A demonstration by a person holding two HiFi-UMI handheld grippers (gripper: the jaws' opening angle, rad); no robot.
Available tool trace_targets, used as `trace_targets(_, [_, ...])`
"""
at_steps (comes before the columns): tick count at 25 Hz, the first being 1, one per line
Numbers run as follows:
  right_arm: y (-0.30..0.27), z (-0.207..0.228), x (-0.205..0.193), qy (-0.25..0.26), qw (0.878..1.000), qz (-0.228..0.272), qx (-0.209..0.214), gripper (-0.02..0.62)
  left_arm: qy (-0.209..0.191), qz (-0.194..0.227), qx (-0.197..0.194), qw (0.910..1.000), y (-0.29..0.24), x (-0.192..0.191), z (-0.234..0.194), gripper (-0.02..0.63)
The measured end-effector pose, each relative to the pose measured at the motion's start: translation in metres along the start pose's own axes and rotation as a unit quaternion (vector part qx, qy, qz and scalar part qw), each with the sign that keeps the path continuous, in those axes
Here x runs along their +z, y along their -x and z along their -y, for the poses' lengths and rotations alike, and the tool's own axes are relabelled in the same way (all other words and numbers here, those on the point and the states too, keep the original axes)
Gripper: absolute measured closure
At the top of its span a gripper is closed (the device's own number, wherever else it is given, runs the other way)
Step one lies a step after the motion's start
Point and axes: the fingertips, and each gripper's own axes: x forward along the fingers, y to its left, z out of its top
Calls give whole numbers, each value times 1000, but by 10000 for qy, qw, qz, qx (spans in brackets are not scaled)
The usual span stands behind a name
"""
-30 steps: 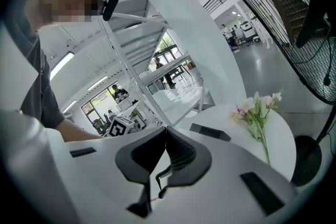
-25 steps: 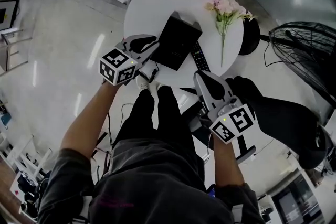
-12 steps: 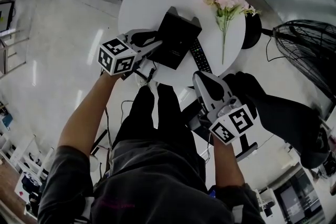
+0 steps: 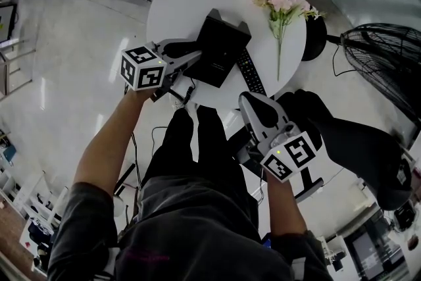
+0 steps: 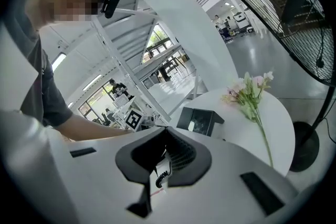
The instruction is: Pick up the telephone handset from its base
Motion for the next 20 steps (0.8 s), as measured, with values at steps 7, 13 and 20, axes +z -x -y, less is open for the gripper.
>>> trace_targets(7, [0, -4, 0, 6, 10000, 15, -4, 575, -53, 129, 61, 9999, 7, 3, 7, 512])
trace_targets(13, [3, -5, 5, 43, 9999, 98, -50, 575, -228, 192, 49, 9995, 11, 5, 16, 523])
trace_targets(20, [8, -9, 6, 111, 9998, 153, -91, 575, -184, 389, -22, 9991, 18, 11, 23, 526])
